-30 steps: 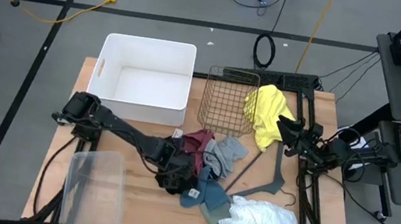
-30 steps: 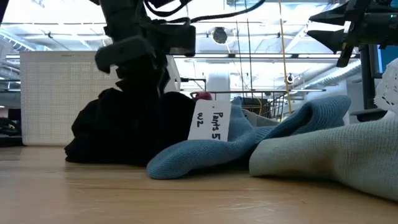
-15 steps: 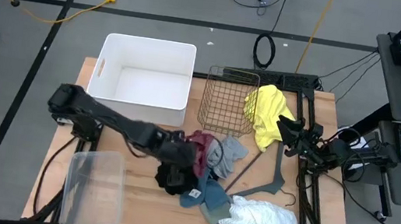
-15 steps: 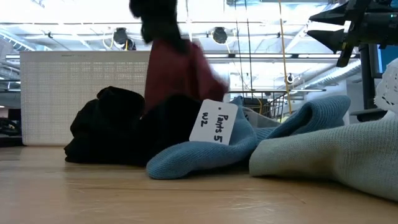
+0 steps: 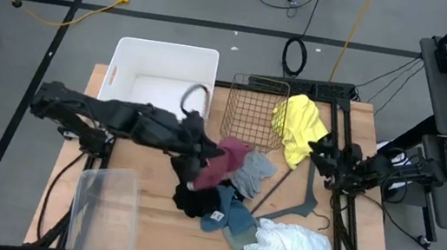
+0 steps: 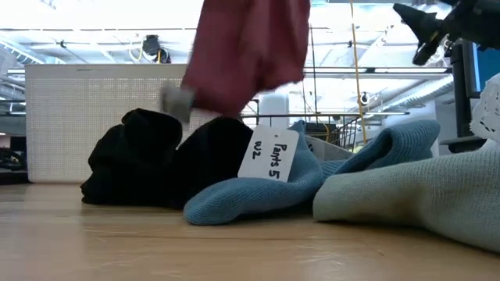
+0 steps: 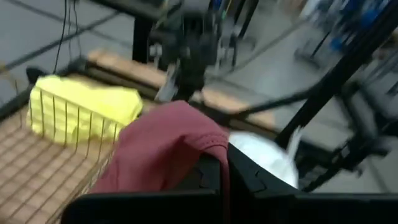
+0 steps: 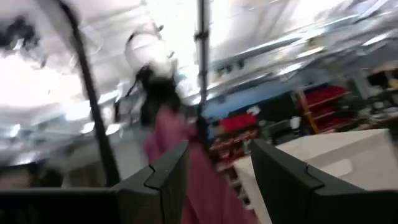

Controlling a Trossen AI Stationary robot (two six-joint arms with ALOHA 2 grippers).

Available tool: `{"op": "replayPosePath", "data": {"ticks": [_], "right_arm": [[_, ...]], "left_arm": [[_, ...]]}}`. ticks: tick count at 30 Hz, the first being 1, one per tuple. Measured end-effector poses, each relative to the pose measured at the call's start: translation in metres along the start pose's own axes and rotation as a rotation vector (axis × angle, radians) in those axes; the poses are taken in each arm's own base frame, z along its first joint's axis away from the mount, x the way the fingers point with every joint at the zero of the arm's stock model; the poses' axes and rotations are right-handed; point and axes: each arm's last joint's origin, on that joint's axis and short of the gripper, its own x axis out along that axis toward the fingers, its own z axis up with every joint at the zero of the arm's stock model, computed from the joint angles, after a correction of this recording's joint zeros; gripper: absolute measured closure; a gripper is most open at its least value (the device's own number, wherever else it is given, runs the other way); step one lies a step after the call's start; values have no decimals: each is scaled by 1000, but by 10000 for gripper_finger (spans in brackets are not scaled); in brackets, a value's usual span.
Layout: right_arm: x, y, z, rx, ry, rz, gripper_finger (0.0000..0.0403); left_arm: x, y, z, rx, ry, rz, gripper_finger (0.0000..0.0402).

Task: Pick & Place Cloths
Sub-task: Put the red boxers into the gold wire basket

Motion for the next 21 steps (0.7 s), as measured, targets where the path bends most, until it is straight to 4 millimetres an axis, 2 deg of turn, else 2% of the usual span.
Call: {"op": "replayPosePath", "data": {"ticks": [5, 12, 21], "right_arm": [[23, 15, 29, -130, 3, 71, 236], [72, 36, 53, -366, 89, 93, 232], [141, 59, 57, -611, 161, 110, 187]], "left_arm": [[-8, -4, 23, -56, -189, -75, 401], [-9, -5, 31, -136, -262, -115, 401], [-9, -3, 31, -184, -272, -95, 401]]}}
